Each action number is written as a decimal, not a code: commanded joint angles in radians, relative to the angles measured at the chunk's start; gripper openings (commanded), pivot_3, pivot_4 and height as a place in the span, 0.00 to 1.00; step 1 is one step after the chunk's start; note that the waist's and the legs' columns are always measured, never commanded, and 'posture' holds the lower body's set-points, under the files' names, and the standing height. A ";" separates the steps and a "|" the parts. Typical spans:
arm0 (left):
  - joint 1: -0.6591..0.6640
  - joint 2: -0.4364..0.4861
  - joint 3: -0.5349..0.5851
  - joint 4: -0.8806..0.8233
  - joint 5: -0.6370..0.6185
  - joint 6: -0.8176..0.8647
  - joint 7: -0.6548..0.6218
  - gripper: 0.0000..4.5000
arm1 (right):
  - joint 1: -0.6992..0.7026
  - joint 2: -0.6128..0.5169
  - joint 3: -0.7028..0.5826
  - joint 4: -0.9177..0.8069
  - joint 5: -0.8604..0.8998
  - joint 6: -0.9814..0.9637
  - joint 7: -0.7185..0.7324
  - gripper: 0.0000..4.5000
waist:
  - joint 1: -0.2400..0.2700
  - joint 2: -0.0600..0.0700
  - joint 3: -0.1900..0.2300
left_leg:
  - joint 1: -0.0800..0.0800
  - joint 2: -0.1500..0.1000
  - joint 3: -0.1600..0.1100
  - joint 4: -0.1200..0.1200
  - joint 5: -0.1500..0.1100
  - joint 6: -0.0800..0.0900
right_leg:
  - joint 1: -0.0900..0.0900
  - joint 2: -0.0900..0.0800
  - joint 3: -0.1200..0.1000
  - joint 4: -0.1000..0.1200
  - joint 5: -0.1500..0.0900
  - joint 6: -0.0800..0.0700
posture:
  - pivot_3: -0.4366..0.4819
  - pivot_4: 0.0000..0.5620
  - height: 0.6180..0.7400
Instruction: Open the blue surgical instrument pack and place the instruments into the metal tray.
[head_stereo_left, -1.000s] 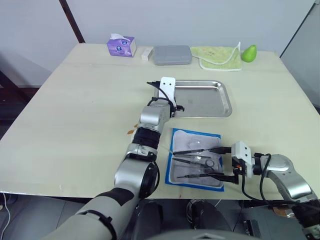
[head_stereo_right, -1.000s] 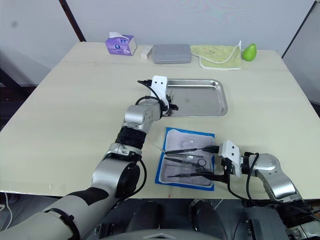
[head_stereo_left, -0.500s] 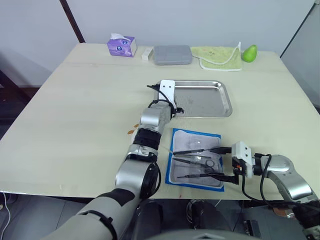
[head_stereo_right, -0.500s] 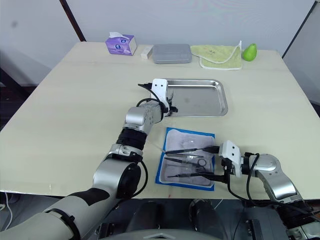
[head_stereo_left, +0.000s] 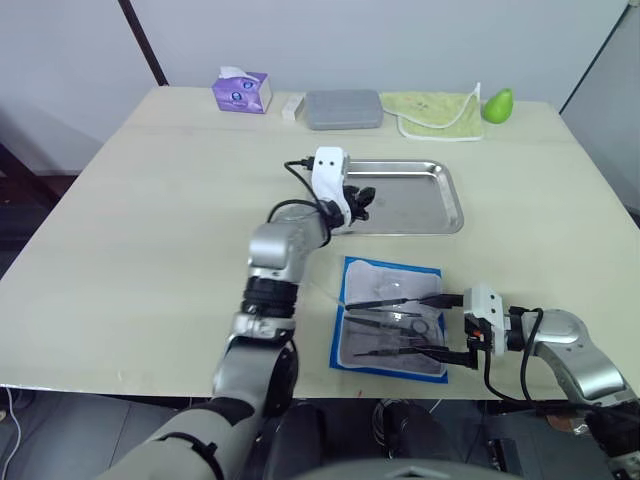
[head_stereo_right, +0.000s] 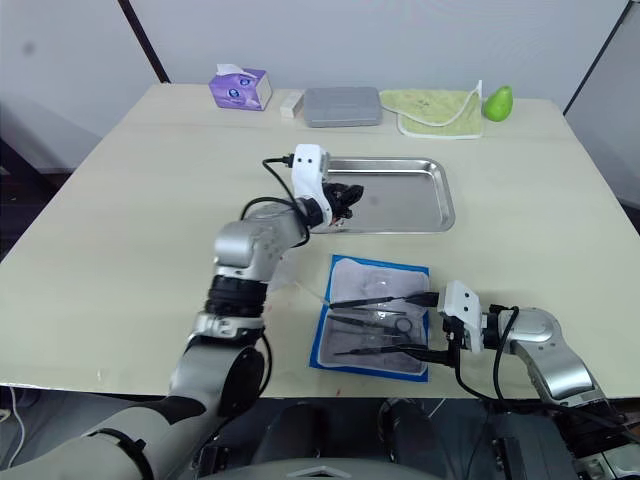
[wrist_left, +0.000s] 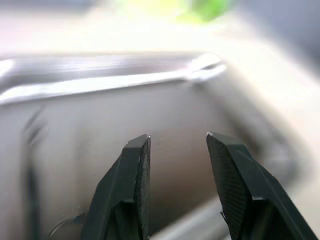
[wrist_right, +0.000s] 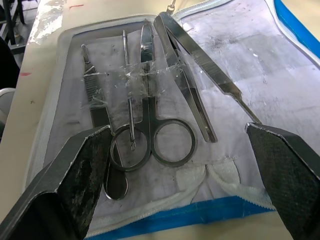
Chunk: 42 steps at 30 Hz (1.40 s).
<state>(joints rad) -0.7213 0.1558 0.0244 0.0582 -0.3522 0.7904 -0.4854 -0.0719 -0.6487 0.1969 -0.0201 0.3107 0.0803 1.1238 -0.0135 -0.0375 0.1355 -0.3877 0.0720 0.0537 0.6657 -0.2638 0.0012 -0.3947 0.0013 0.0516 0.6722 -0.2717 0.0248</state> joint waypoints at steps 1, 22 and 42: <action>0.083 0.130 -0.034 -0.163 -0.103 -0.071 -0.284 0.42 | 0.043 -0.026 0.019 0.082 -0.051 0.055 -0.002 1.00 | 0.000 0.001 0.000 | 0.000 0.000 0.000 0.000 0.000 0.000 | 0.000 0.000 0.000 0.000 0.000 0.000 | 0.48 0.27 0.98; 0.481 0.662 0.135 -0.177 -0.268 -0.305 -0.906 0.99 | 0.106 -0.041 -0.045 0.056 -0.023 0.029 0.010 1.00 | 0.026 0.002 0.003 | 0.000 0.001 -0.004 0.001 0.000 0.001 | -0.001 -0.003 -0.001 -0.002 -0.003 -0.003 | 0.48 0.27 0.98; 0.304 0.628 -0.148 -0.305 -0.022 -0.225 -0.669 0.99 | 0.096 -0.028 -0.056 0.050 -0.020 0.028 0.018 1.00 | 0.029 0.003 0.004 | -0.005 0.000 -0.003 0.003 0.000 0.001 | -0.001 -0.002 -0.005 -0.003 -0.003 -0.004 | 0.48 0.27 0.98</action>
<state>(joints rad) -0.3790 0.7955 -0.0929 -0.2169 -0.4083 0.5322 -1.2012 -0.0103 -0.6676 0.1194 -0.0290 0.3249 0.0625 1.1472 0.0159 -0.0346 0.1399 -0.3928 0.0724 0.0505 0.6689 -0.2640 0.0024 -0.3959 -0.0004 0.0469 0.6697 -0.2744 0.0214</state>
